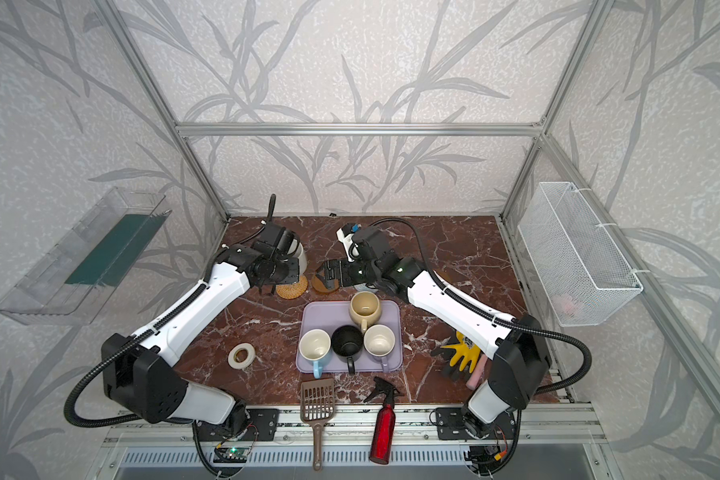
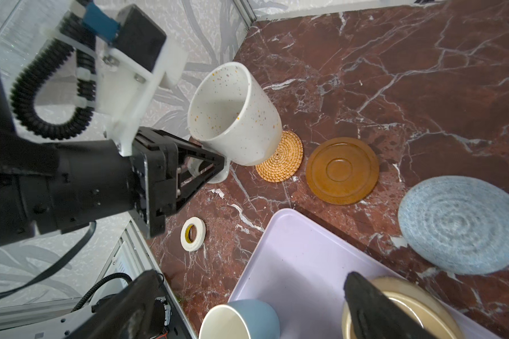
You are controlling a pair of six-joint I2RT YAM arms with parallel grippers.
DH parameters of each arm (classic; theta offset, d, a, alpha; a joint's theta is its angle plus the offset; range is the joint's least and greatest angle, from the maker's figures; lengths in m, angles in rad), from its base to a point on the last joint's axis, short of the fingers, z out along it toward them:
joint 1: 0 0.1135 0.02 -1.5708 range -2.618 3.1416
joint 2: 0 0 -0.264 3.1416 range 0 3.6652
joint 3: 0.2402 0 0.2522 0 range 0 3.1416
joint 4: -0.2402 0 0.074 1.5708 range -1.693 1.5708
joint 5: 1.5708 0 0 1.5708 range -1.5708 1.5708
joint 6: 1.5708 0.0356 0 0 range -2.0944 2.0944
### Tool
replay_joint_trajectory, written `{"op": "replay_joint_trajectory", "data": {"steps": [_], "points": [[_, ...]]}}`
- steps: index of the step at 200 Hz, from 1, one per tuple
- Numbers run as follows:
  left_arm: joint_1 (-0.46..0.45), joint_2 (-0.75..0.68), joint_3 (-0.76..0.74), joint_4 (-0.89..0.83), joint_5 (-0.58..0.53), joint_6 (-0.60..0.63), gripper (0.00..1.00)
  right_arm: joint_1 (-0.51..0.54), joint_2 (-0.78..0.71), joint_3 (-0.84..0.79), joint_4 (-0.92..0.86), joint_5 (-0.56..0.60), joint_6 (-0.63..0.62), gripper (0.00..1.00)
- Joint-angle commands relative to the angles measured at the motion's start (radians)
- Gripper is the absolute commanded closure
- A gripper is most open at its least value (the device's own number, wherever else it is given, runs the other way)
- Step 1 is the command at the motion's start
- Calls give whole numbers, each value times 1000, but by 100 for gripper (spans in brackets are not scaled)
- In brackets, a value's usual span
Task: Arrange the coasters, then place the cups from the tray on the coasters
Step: 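Lift the white speckled mug with the left gripper and carry it off the tray, then lower the white speckled mug onto the rattan coaster with the left gripper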
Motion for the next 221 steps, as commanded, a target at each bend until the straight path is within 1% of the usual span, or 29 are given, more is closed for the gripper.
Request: {"op": "replay_joint_trajectory", "data": {"steps": [1, 10, 36, 42, 50, 72, 89, 131, 176, 221], "points": [[32, 6, -18, 116, -12, 24, 100, 9, 38, 36, -4, -36, -5, 1], [40, 6, -45, 145, -21, 21, 100, 10, 54, 42, -5, -36, -6, 1], [66, 14, -102, 219, -4, 24, 100, 14, 98, 59, 3, -44, -11, 1], [69, 17, -110, 234, -12, 29, 100, 14, 99, 64, 5, -49, -9, 1], [72, 24, -118, 252, -28, 34, 100, 15, 138, 71, 10, -58, -6, 1], [84, 55, -133, 276, -37, 62, 100, 15, 174, 77, 38, -108, 9, 1], [87, 70, -147, 285, -54, 68, 100, 15, 192, 75, 50, -112, 17, 1], [95, 98, -191, 356, -24, 72, 100, 15, 232, 97, 52, -119, 27, 1], [100, 139, -182, 323, -13, 66, 100, 14, 237, 94, 43, -103, 20, 1], [101, 151, -192, 337, 1, 61, 100, 15, 234, 90, 38, -100, 15, 1]]}}
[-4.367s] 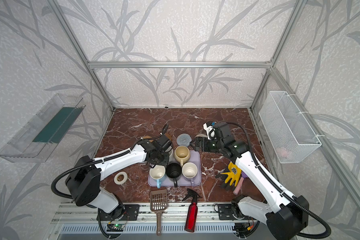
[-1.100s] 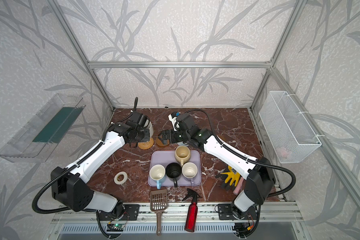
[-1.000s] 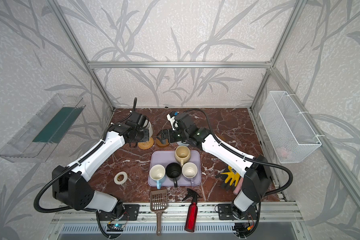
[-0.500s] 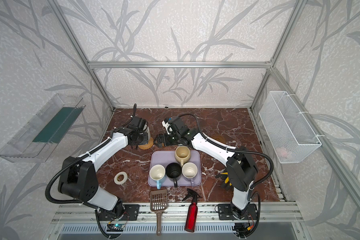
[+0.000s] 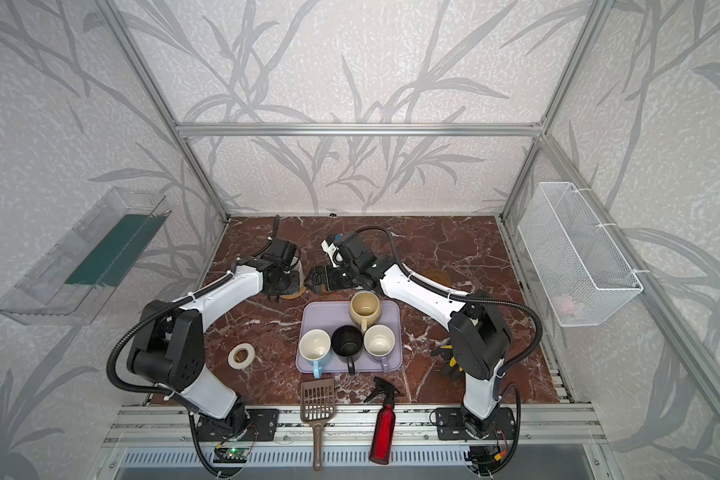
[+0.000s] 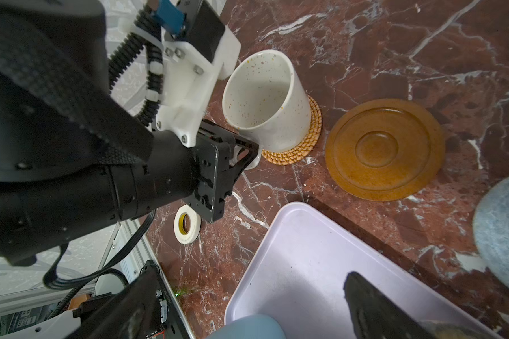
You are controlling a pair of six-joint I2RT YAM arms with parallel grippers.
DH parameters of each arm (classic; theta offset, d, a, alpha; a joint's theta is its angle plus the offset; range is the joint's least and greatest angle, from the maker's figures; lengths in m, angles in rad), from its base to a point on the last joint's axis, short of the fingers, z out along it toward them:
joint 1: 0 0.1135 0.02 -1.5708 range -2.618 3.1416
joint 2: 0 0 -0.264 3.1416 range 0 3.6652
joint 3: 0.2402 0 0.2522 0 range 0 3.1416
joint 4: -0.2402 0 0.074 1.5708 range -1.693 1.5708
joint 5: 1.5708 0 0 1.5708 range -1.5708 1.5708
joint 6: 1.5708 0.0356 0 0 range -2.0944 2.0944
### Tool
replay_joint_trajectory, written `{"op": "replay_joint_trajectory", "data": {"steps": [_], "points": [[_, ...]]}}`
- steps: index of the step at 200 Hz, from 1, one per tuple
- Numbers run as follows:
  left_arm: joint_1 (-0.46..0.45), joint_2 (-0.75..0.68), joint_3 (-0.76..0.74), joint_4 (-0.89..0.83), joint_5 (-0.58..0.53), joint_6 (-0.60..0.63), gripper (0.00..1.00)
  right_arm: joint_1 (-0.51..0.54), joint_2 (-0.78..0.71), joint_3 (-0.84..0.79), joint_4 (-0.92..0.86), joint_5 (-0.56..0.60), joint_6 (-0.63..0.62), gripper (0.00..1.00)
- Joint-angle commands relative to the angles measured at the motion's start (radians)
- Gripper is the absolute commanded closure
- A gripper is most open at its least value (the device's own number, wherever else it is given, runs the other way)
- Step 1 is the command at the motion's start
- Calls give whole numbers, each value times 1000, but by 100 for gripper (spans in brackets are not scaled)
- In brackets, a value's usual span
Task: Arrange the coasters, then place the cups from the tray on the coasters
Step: 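Lower the white speckled mug onto the rattan coaster with the left gripper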
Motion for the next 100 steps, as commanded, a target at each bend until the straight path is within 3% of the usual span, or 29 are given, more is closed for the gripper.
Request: {"op": "replay_joint_trajectory", "data": {"steps": [1, 100], "points": [[6, -13, 10, 63, -13, 3, 100, 6, 6, 18, 3, 2, -3, 1], [8, -16, -29, 36, -1, -39, 100, 5, -14, -13, 1, 15, -9, 1]]}}
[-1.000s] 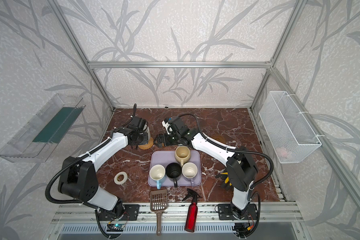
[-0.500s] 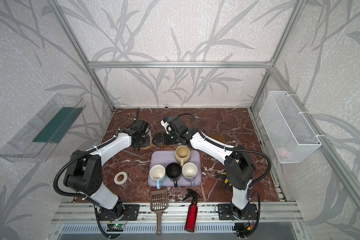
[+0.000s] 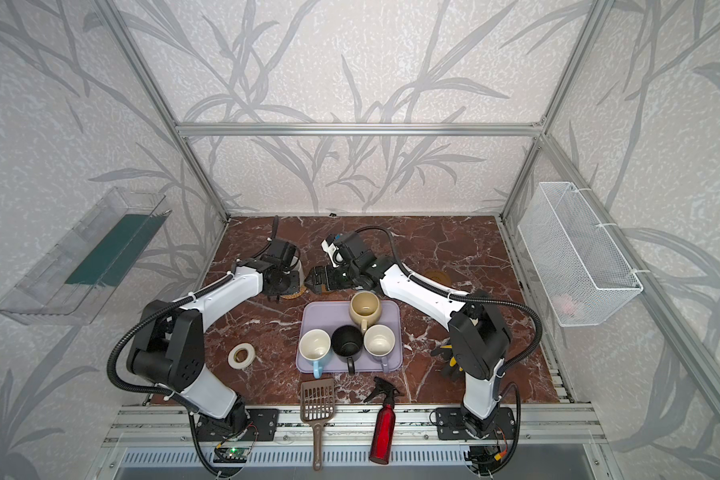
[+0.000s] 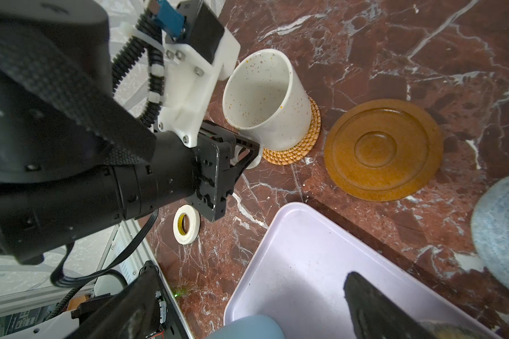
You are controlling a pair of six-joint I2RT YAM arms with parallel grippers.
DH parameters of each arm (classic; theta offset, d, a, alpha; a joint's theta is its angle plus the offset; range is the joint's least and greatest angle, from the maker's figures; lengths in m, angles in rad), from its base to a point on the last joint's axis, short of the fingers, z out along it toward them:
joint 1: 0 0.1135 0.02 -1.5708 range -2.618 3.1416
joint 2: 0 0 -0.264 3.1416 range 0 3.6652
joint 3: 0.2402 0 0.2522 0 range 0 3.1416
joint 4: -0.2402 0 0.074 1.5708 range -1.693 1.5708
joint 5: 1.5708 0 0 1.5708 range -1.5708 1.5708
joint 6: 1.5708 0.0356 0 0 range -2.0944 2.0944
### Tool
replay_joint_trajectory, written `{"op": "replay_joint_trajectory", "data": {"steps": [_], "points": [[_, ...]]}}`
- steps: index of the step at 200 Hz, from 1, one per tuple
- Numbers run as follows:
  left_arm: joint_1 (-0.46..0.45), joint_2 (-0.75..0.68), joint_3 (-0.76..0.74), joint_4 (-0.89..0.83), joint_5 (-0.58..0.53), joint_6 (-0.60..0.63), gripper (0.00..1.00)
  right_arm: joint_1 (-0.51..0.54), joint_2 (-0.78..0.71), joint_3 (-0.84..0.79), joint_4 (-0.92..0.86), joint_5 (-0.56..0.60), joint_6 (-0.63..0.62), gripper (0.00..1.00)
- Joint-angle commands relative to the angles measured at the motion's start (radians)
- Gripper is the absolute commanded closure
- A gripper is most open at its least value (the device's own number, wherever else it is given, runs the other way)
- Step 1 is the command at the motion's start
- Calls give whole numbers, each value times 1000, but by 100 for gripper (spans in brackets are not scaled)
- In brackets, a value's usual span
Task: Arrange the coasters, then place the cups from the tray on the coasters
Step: 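Lower the white speckled mug onto the rattan coaster with the left gripper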
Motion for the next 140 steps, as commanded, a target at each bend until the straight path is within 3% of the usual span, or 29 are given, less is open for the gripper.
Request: {"op": "replay_joint_trajectory", "data": {"steps": [1, 83, 140], "points": [[5, -16, -10, 10, -4, -20, 100, 6, -14, -14, 1, 12, -8, 1], [7, -46, -26, -8, -30, -39, 87, 6, -16, -15, -2, 16, -7, 1], [11, -42, -40, 2, -23, -47, 71, 6, -19, -19, -7, 19, -9, 1]]}}
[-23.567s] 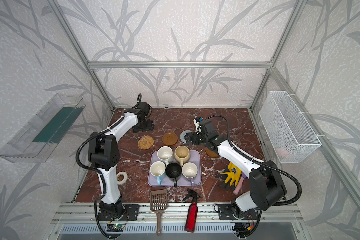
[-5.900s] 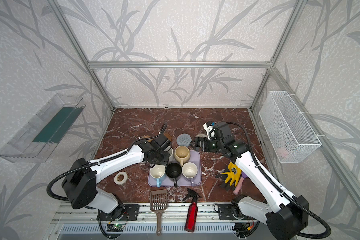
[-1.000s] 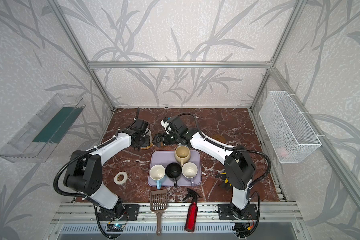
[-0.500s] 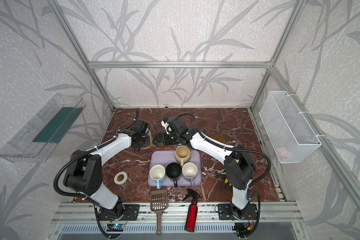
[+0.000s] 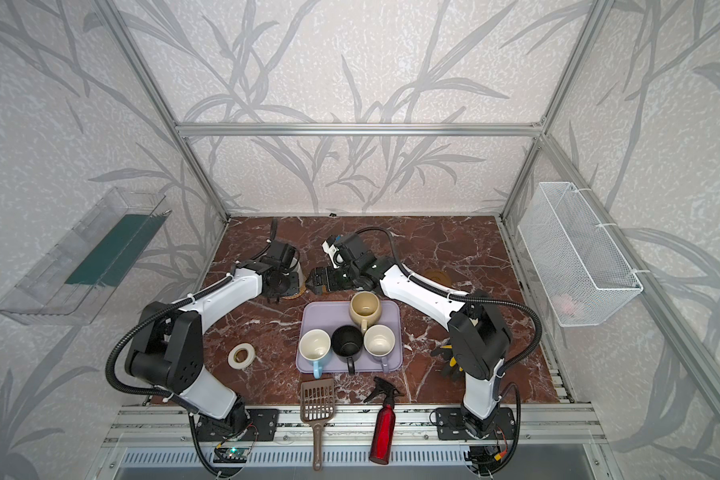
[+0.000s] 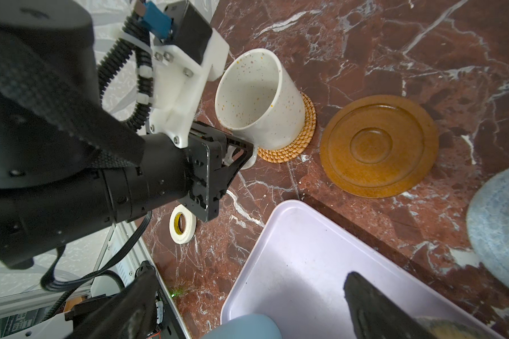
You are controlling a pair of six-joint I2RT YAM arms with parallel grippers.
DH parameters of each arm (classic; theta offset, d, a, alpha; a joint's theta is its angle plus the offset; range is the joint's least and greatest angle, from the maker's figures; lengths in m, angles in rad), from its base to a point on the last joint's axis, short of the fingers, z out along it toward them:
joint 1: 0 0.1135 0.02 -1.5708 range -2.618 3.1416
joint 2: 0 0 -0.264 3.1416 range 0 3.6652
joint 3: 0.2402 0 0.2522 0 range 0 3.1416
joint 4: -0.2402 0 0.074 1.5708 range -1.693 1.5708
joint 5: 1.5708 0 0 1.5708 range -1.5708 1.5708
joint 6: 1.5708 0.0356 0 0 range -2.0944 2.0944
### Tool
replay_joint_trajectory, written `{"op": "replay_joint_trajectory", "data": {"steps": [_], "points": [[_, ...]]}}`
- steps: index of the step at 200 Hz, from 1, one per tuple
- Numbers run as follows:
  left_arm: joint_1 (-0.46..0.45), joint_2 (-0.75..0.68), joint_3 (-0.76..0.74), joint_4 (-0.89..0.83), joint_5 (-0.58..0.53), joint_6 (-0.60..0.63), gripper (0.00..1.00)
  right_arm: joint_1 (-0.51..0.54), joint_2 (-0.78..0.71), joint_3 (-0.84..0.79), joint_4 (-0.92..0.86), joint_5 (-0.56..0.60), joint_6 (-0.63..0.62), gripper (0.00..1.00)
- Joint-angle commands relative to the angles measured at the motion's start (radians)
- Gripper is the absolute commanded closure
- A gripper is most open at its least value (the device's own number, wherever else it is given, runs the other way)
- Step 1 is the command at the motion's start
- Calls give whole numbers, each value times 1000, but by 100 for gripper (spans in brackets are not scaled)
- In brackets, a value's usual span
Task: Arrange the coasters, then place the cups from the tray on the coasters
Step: 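Lower the white speckled mug onto the rattan coaster with the left gripper, then open and raise the left gripper while the right gripper moves over the beige mug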
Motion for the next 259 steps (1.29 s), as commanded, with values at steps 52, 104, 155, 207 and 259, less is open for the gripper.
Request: {"op": "replay_joint_trajectory", "data": {"steps": [52, 104, 155, 207, 259], "points": [[12, -36, -8, -19, -23, -19, 61, 5, -19, -14, -15, 19, -10, 1], [13, -79, -14, -29, -27, -34, 33, 6, -41, -23, -45, 46, -25, 1], [16, -189, -9, -74, -50, -95, 1, 43, -106, 17, -212, 224, -129, 1], [18, -334, -2, -93, 24, -122, 1, 69, -285, -74, -279, 425, -139, 1], [17, -510, -61, 0, 296, -188, 1, 33, -491, -259, -307, 466, -137, 1]]}}
